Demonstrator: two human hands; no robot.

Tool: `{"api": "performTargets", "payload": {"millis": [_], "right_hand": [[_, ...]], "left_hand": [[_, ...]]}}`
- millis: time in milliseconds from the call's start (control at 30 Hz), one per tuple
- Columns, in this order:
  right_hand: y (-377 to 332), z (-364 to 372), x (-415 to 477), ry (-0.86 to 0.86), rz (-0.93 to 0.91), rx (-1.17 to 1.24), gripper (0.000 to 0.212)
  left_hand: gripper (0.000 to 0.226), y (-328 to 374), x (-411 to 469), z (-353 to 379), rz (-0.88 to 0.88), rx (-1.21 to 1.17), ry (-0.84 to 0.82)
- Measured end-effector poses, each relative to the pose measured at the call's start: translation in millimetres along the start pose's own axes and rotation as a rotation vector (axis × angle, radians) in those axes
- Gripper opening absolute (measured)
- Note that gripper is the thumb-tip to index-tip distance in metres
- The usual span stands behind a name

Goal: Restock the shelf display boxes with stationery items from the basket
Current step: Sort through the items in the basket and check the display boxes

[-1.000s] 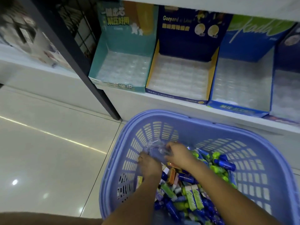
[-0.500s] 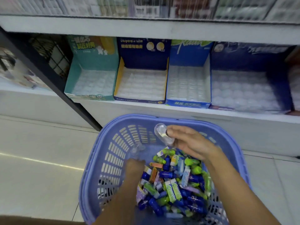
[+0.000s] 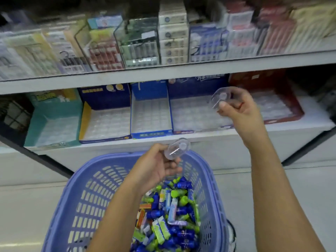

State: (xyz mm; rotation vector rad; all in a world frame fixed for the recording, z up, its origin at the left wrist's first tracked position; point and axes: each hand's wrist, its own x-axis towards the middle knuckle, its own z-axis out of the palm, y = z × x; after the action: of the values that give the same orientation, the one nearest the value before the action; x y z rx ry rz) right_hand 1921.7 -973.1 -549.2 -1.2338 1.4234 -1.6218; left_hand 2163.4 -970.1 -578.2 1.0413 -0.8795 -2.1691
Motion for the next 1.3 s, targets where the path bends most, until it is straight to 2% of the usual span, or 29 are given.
{"api": "performTargets", "payload": {"millis": [67,133,300,400,467,600,733,867,1067,1133,1200,1233,1267,1300], "right_hand": [[-2.6,-32.9,16.7,0.156,-0.028,-0.129,0.028],[-6.1,-64.5,35.2,0.231,-0.032,-0.261,0.027],[-2.4,-112.8,75.0,0.191,-0.077,-0.464,0.019],[13.0,-125.4,98.6,0.195,-0.016,-0.798,0.026],[24.8,-127.3,107.7,0.189,-0.011,-0.920,0.024],[43.4,-123.1,119.1,0.162,-0.086,-0.889,0.020],[55.5,-123.1,126.6,0.004,-0.113,-0.820,0.028],[59.5,-126.7,131.7,-0.033,-0.149,-0.833,0.027],[66.1,-117.6,125.1,0.017,-0.079,-0.866,0.031],[59.6,-113.5,126.1,0.020,-0.065,-0.974,0.031],[49.7,-108.3,122.2,0.139,-0.074,-1.053,0.029],[40.6,-104.8,116.6,0.207,-0.043,-0.976,0.030],[30.8,-100.9,109.9,0.222,0.023,-0.779,0.032],[19.4,-96.4,101.8,0.158,0.119,-0.519,0.037]], "left_hand": [[0.031,8.8,12.5,24.6,0.044,0.053,0.022],[0.031,13.0,24.9,43.0,0.105,0.111,0.065],[0.034,13.6,52.3,72.8,0.270,0.218,0.085],[0.027,10.8,68.6,88.6,0.298,0.265,0.038],[0.021,8.6,78.8,98.1,0.291,0.299,0.009],[0.020,6.9,93.0,109.6,0.262,0.321,-0.024],[0.020,6.4,103.9,111.7,0.293,0.292,0.055],[0.021,6.7,111.2,106.8,0.317,0.320,0.132],[0.017,4.5,116.8,114.0,0.320,0.284,0.126],[0.013,4.8,118.6,118.8,0.334,0.311,0.114],[0.007,6.0,122.2,124.9,0.360,0.324,0.124],[0.005,6.6,124.8,129.0,0.382,0.334,0.139],[0.003,6.7,128.5,134.2,0.413,0.355,0.160],[0.004,6.4,133.1,139.7,0.452,0.394,0.190]]}}
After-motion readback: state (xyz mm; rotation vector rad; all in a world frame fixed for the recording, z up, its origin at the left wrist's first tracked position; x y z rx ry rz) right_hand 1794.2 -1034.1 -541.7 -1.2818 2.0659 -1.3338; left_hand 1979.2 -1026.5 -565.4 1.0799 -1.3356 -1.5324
